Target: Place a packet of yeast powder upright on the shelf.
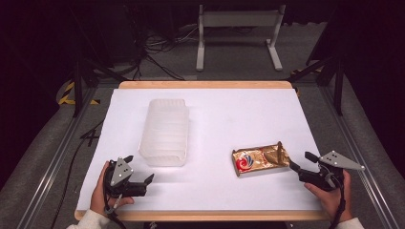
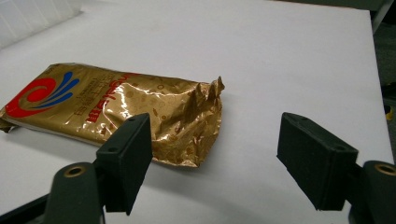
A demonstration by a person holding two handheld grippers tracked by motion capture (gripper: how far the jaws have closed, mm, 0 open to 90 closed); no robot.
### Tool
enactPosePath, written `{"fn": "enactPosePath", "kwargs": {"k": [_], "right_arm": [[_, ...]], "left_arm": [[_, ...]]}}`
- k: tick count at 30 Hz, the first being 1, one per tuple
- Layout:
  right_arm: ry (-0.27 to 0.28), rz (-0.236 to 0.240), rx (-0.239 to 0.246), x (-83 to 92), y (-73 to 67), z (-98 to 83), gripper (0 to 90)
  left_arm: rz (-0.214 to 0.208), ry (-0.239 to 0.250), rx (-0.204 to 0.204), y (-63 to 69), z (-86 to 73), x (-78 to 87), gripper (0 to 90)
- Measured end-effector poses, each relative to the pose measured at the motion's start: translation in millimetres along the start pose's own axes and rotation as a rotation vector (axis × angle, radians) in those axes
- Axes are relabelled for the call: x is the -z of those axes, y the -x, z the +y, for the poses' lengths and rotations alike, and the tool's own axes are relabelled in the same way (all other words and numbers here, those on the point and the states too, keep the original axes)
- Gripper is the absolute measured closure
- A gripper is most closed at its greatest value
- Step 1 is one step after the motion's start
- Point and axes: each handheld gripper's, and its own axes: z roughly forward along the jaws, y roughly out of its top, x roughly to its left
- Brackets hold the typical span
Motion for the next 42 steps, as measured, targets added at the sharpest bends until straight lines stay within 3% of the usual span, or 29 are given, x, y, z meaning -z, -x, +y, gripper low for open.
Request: {"fn": "enactPosePath", "kwargs": {"k": [10,15,19,27,32,37,42], "right_arm": [[-0.05,0.004,-0.059,-9.4,1.6,-1.8,25.3],[-0.111,0.066,-0.125,-21.7,-0.8,-3.8,23.0],[-0.122,0.103,-0.172,-29.3,-4.7,-1.0,21.9],[-0.179,0.126,-0.234,-44.4,-10.5,3.5,21.0],[-0.185,0.14,-0.297,-48.4,-7.7,6.5,25.0],[-0.187,0.137,-0.315,-56.0,-6.9,10.8,26.5],[-0.196,0.116,-0.333,-66.0,-5.3,16.1,47.3]], "left_arm": [[-0.001,-0.006,-0.004,1.0,0.2,-0.6,5.2],[-0.002,-0.006,-0.004,0.8,0.1,-0.5,5.2],[-0.016,-0.011,-0.011,2.4,0.2,-1.5,5.2],[-0.011,-0.013,-0.011,2.1,0.2,-1.6,5.2],[-0.009,-0.018,-0.011,2.6,0.3,-2.1,5.2],[-0.01,-0.017,-0.013,3.3,0.8,-2.9,5.2],[-0.012,-0.019,-0.013,3.1,0.5,-2.9,5.2]]}}
